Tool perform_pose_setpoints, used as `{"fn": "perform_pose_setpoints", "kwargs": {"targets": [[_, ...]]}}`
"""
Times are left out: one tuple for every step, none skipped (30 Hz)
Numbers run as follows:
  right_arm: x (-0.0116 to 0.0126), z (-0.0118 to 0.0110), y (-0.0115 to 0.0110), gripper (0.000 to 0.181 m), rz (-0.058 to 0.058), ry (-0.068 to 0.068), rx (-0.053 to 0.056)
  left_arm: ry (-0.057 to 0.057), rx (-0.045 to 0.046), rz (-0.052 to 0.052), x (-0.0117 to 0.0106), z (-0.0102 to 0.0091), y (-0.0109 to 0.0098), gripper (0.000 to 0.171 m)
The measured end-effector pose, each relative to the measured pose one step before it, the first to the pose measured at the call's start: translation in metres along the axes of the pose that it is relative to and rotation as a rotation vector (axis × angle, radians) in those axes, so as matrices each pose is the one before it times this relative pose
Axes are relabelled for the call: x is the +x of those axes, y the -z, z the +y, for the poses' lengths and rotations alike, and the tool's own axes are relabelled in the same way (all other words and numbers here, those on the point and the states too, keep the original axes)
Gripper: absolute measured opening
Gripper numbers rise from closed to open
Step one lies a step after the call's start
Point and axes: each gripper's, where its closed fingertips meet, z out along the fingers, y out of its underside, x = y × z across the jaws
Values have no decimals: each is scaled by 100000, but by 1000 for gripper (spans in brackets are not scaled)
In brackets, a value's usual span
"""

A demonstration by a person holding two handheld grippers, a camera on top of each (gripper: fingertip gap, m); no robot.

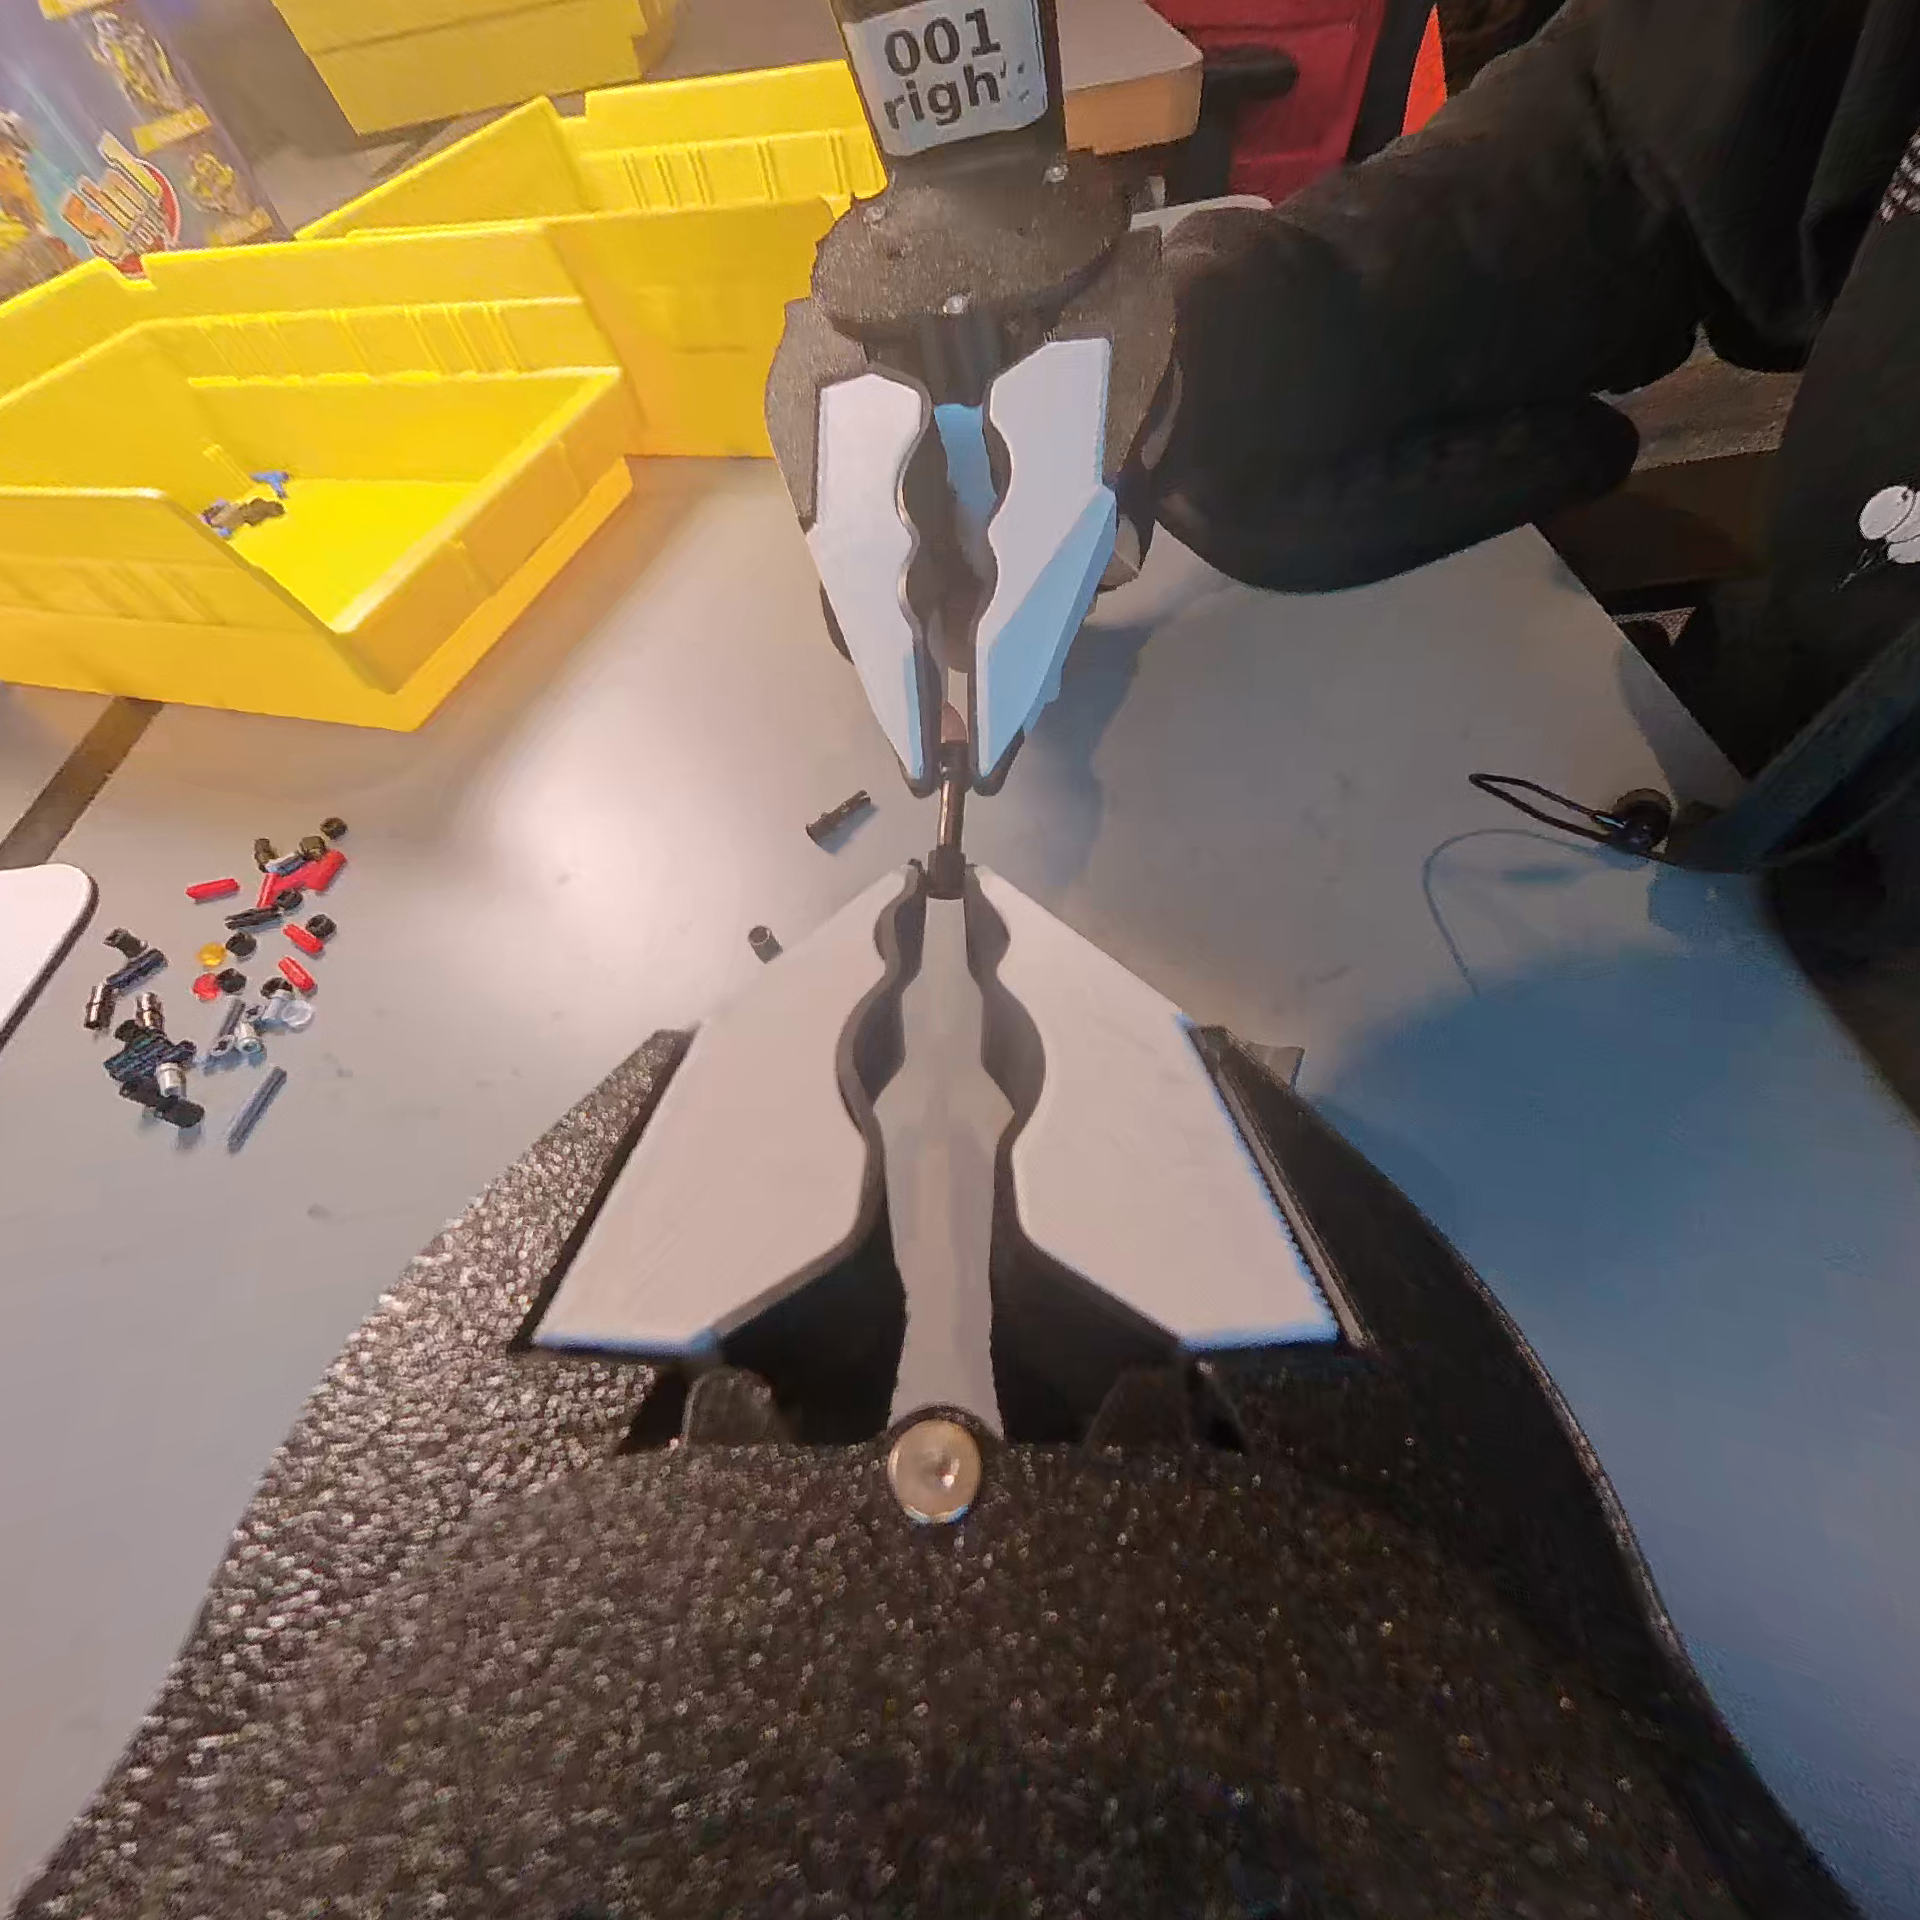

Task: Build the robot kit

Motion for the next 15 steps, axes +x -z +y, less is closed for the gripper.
{"fn": "perform_pose_setpoints", "kwargs": {"targets": [[18, 16, -5, 7, 144, 38, 195, -181, 213, -455, -43, -109, 17, 6], [62, -47, 37, 7, 217, -305, 348, -45, 446, -325, -45, -90, 34, 6], [63, -60, 33, 7, 177, -389, 354, 230, 866, -320, -49, -156, 57, 6], [18, -65, 24, 7, -63, -280, 387, 84, 786, -324, -33, -176, 54, 6], [-35, -31, -6, 7, -290, -332, 226, -282, 147, -332, -3, -112, 4, 6], [-15, -60, 28, 7, -225, -385, 434, -636, -422, -613, -11, -27, -27, 6], [24, 12, 39, 7, -11, -192, 37, -840, -440, -1010, -40, -27, -39, 6], [55, 29, 38, 7, 167, -177, -186, -839, -430, -850, -23, -35, -26, 6], [-18, -6, 26, 7, -92, 1, -146, -922, -514, -732, -11, -16, -23, 6], [44, 26, -5, 7, 488, 231, -452, -1599, -1020, -1161, -44, 32, -21, 5], [48, 67, -29, 6, 692, -31, -742, -2831, -2043, -1621, -33, 145, -56, 6], [51, 159, -44, 6, 556, -228, -1215, -3438, -2427, -1734, 6, 165, -95, 5], [-7, 180, -22, 6, -38, -657, -1216, -3093, -1885, -1440, 62, 101, -84, 5], [-57, 94, 22, 6, -666, -1405, -738, -2529, -1236, -1269, 60, 31, -50, 5], [-24, 53, 31, 6, -531, -1731, -596, -2880, -1675, -1446, 37, 79, -77, 5]]}}
